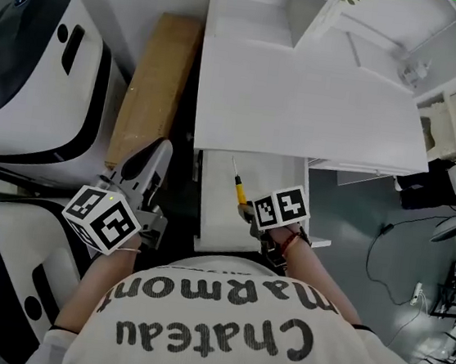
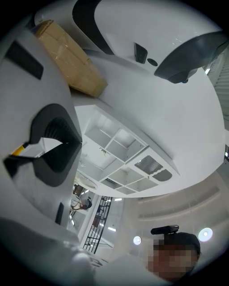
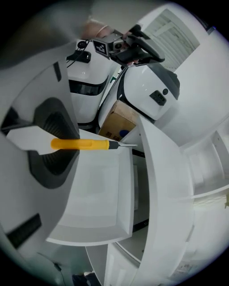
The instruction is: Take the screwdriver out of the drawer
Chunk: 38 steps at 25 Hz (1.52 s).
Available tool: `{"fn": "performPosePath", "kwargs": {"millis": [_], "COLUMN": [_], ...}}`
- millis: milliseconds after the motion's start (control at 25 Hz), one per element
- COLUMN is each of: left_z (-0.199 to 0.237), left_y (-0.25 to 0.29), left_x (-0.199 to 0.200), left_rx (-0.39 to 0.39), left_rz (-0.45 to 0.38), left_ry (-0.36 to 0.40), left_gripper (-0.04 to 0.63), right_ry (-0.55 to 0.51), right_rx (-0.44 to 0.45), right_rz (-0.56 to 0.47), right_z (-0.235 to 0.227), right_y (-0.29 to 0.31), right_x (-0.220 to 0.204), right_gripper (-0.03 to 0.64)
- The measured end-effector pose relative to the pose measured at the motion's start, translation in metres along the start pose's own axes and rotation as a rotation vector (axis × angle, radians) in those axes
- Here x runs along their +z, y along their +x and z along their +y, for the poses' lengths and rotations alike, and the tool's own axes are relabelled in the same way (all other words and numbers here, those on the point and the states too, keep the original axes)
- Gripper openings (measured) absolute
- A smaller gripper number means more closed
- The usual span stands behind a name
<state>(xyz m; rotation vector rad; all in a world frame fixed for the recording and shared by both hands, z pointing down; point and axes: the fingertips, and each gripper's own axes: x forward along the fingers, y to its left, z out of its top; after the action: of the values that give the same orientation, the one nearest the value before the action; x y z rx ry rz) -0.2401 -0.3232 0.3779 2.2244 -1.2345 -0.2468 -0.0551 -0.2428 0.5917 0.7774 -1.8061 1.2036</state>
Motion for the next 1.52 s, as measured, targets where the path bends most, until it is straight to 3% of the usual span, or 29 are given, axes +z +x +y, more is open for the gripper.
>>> {"fn": "performPosePath", "kwargs": {"millis": [360, 1160, 1520], "left_z": [-0.018, -0.020, -0.007], "left_y": [0.014, 0.009, 0.006], "left_x": [0.003, 0.021, 0.021], "left_rx": [-0.043, -0.043, -0.013], "left_rz": [0.014, -0.006, 0.003], "left_ry": [0.016, 0.028, 0.017], "left_gripper": [0.023, 0.023, 0.023], "right_ry": [-0.023, -0.080, -0.037], "right_rx": [0.019, 0.010, 0.043], "right_rz": [-0.137, -0.543, -0.734], "right_z": [0.008, 0.041, 0.050], "right_y": [-0.049, -0.125, -0.156], "right_x": [0.022, 0.118, 0.155], "right_gripper": [0.080, 0.080, 0.080]}}
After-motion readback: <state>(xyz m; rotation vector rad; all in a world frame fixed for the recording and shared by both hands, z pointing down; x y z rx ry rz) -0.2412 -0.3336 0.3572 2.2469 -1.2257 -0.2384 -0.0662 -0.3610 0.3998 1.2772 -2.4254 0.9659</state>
